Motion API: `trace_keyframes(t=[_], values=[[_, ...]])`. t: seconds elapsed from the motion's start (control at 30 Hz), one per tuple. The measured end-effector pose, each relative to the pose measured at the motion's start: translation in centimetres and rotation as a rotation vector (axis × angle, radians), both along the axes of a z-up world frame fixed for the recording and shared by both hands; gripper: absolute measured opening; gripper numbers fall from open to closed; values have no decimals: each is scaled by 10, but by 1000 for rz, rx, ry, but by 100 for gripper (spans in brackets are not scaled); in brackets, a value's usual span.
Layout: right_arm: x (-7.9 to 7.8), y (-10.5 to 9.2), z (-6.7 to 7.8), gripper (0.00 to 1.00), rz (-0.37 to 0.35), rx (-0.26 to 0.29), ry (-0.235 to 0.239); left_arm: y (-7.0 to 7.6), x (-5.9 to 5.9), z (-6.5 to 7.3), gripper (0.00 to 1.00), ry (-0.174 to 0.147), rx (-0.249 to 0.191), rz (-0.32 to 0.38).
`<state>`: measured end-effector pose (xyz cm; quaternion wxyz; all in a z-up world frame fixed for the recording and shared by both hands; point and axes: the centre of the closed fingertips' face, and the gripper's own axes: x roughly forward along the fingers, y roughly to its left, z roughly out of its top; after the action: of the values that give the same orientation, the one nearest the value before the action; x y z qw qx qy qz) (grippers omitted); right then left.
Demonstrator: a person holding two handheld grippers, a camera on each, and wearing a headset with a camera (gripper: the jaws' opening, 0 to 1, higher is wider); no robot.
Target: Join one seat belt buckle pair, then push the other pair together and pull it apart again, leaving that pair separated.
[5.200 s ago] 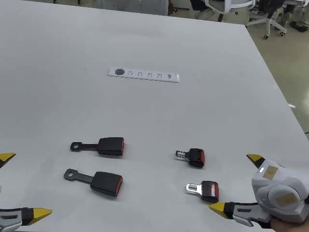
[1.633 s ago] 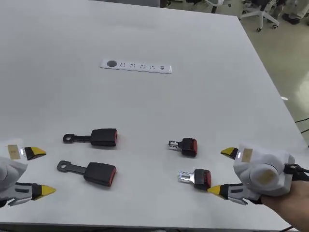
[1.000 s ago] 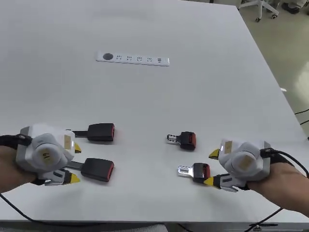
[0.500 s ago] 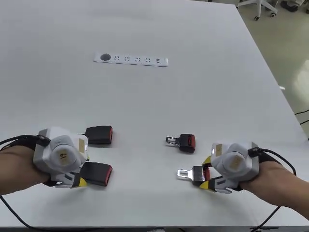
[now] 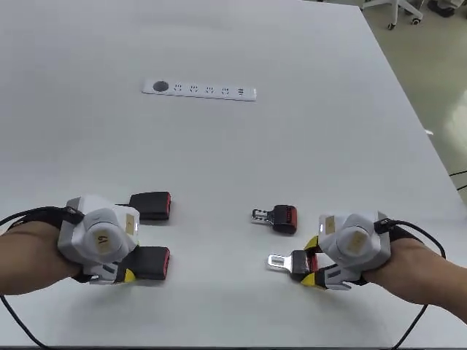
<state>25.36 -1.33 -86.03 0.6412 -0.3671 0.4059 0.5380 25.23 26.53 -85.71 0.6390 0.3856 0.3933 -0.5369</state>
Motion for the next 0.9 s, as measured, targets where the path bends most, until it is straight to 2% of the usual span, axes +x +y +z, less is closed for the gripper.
trace_keyframes(t=[0.13,0.43,0.57,0.9], values=[[0,0,0,33,8,10,7,-1,-1,0,32,-15,-11,-25],[-1,5,0,33,38,-15,-1,0,-1,-1,32,-22,27,-65],[-3,13,1,33,60,-22,-16,0,0,-2,32,-10,29,-65],[0,43,1,33,71,5,-20,0,0,-2,32,-14,33,-73]])
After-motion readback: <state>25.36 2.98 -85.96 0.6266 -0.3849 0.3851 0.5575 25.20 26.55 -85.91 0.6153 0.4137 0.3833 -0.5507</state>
